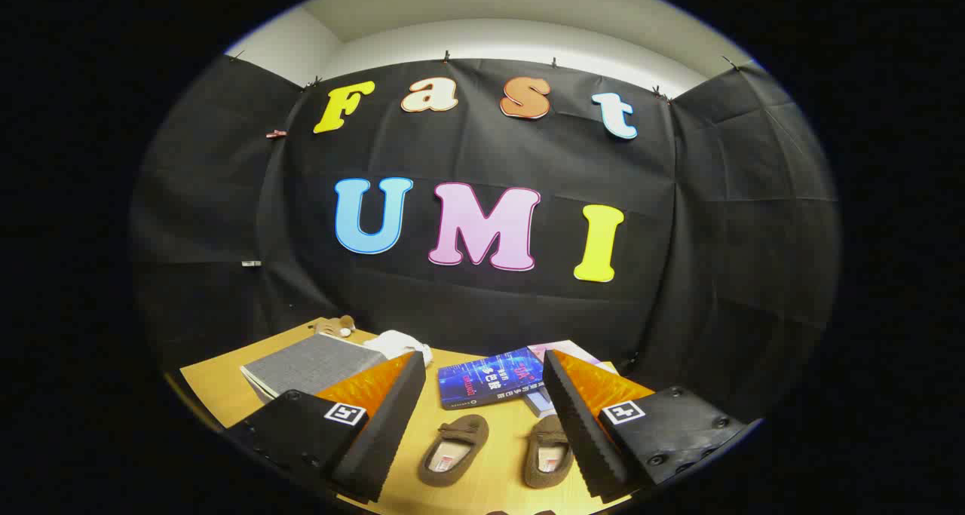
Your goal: Open the storage box then place both shoes into the box .Put the left shoe in first, then the right shoe, with the right side of both shoes facing outward in a uniform manner.
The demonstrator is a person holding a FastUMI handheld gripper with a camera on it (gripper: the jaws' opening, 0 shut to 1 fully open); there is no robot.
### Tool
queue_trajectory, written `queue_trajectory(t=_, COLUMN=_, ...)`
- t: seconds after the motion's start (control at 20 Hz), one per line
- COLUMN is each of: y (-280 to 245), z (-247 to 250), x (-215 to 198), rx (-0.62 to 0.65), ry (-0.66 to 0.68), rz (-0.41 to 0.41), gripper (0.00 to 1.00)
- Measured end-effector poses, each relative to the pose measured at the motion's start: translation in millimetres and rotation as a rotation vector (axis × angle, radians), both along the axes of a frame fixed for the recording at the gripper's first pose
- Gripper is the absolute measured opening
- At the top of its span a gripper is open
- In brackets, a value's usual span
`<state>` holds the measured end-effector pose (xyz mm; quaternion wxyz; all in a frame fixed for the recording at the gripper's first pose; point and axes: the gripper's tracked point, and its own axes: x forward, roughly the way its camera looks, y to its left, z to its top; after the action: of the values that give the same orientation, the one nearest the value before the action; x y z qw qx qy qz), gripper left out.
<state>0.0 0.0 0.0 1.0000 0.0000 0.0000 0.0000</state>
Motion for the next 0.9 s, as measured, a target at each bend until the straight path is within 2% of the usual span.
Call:
queue_trajectory(t=0.4, y=4.5, z=-14.0, x=-2.6, rx=0.012, ry=0.005, rz=0.082, gripper=0.97)
queue_trajectory(t=0.6, y=0.1, z=-15.9, x=-4.4, rx=-0.025, ry=-0.002, rz=0.072, gripper=0.97)
queue_trajectory(t=0.9, y=11.0, z=-20.6, x=6.1, rx=-0.013, ry=0.028, rz=0.044, gripper=0.97)
